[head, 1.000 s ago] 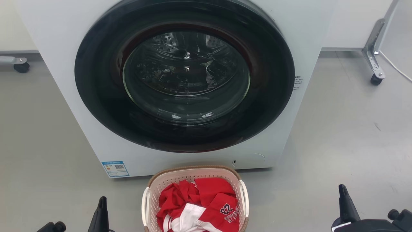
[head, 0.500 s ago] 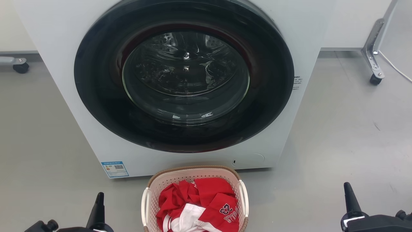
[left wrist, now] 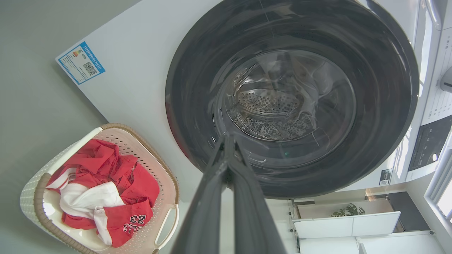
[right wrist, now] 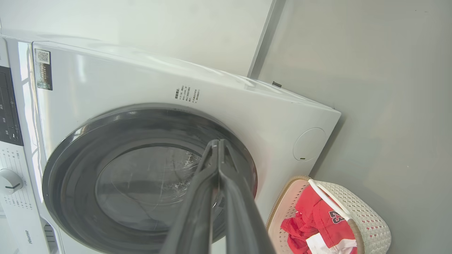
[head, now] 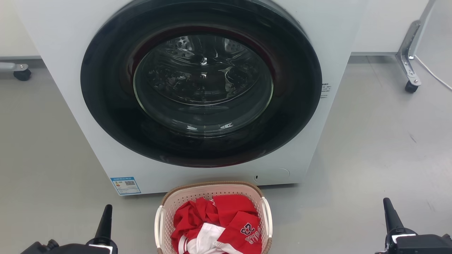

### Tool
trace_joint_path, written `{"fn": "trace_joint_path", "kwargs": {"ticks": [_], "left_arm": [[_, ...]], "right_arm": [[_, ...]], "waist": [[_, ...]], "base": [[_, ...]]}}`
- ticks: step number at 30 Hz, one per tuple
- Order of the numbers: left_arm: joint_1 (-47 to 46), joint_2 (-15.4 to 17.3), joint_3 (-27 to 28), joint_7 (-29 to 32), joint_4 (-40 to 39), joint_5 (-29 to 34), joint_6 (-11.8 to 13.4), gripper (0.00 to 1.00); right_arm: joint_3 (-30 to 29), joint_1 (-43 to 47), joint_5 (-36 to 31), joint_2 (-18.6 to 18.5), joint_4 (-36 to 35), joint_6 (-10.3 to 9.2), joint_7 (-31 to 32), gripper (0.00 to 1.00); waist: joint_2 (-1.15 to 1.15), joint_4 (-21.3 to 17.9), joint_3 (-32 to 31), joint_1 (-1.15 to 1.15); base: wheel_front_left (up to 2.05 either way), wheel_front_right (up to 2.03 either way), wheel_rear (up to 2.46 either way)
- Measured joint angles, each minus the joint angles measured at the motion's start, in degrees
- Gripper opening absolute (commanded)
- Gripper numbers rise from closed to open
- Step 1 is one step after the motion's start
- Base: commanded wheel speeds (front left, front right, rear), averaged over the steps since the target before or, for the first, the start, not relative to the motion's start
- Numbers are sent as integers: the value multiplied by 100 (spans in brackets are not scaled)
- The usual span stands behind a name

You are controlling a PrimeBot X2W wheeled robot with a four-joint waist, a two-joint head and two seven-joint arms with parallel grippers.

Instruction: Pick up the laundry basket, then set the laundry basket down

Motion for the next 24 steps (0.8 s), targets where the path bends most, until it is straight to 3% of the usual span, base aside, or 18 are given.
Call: {"fn": "trace_joint_path", "kwargs": {"ticks": [18,24], "left_arm": [[-293,-31,231,349,254,-1547,-255,0],[-353,-36,240,379,271,-1678,-297,0]], "right_arm": [[-371,-238,1530,12,347,261,361,0],[-390,-313,1593,13,357,282,394,0]], "waist": [[0,-16,-2,0],[0,-16,-2,0]], "base": [[0,0,0],[0,0,0]]}}
